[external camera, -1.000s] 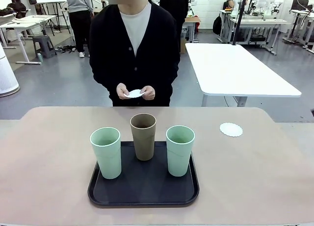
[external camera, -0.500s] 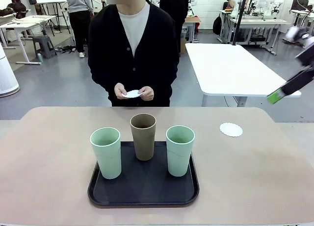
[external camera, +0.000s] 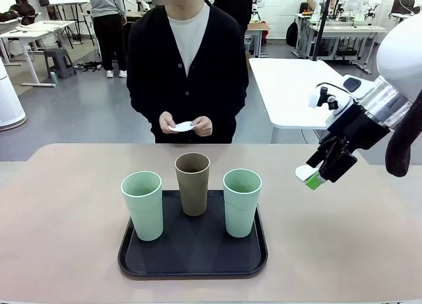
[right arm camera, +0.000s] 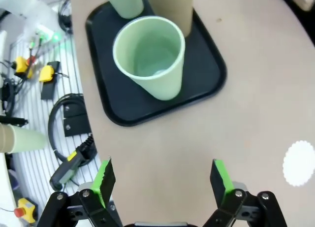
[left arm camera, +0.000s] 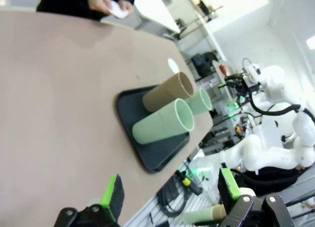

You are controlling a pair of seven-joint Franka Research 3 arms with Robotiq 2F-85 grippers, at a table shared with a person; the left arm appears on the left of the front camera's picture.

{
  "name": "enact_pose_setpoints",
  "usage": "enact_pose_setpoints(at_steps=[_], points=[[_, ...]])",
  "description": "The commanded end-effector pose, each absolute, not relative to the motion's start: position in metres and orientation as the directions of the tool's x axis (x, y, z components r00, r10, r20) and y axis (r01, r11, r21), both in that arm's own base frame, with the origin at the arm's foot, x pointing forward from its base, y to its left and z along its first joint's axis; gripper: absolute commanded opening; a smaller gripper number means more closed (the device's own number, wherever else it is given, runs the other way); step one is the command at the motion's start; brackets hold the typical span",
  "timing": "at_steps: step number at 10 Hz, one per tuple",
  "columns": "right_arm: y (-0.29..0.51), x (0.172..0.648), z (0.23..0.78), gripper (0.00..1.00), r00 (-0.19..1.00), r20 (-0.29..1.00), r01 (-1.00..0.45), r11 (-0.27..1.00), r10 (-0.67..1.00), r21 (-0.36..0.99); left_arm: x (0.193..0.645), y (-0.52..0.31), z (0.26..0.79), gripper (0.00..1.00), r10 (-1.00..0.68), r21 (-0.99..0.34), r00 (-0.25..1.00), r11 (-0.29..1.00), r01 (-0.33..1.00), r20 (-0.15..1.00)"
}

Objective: Place coasters on the table and set cups on them.
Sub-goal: Pick up one Reusable plastic cup and place it on a coaster set by the human.

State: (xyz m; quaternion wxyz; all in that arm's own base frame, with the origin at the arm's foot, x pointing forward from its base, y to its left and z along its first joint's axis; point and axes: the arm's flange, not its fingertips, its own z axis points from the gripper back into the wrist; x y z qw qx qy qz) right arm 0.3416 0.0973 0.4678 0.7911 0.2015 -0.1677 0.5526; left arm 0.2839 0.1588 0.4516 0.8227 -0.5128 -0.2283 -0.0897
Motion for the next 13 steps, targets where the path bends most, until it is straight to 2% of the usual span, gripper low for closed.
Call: enact_pose_setpoints(at_steps=[1,2,5,6,7,8,11,12,13], points=[[0.074,0.344,0.464,1.0,0.325,0.59,-0.945,0.274,0.739,0.177,0.284,0.161,0.452,1.0,0.086,-0.799,0.874,0.455,0.392,0.478],[0.097,0.342,0.468,1.0,0.333,0.488,-0.942,0.308,0.807,0.134,0.284,0.161,0.452,1.0,0.086,-0.799,0.874,0.455,0.392,0.478],[0.09,0.343,0.468,1.0,0.327,0.517,-0.944,0.295,0.791,0.145,0.284,0.161,0.452,1.0,0.086,-0.799,0.874,0.455,0.392,0.478],[0.068,0.332,0.473,1.0,0.228,0.677,-0.971,0.218,0.699,0.102,0.284,0.161,0.452,1.0,0.086,-0.799,0.874,0.455,0.392,0.478],[0.044,0.339,0.463,1.0,0.194,0.811,-0.971,0.225,0.552,0.079,0.284,0.161,0.452,1.0,0.086,-0.799,0.874,0.455,0.392,0.478],[0.029,0.349,0.448,1.0,0.193,0.869,-0.964,0.251,0.455,0.082,0.284,0.161,0.452,1.0,0.086,-0.799,0.874,0.455,0.392,0.478],[0.012,0.357,0.398,1.0,0.139,0.952,-0.975,0.203,0.273,0.084,0.284,0.161,0.452,1.0,0.086,-0.799,0.874,0.455,0.392,0.478],[0.012,0.36,0.381,1.0,0.123,0.956,-0.983,0.163,0.266,0.081,0.284,0.161,0.452,1.0,0.086,-0.799,0.874,0.455,0.392,0.478],[0.015,0.361,0.367,1.0,0.078,0.957,-0.996,0.065,0.278,0.062,0.284,0.161,0.452,1.0,0.086,-0.799,0.874,0.455,0.392,0.478]])
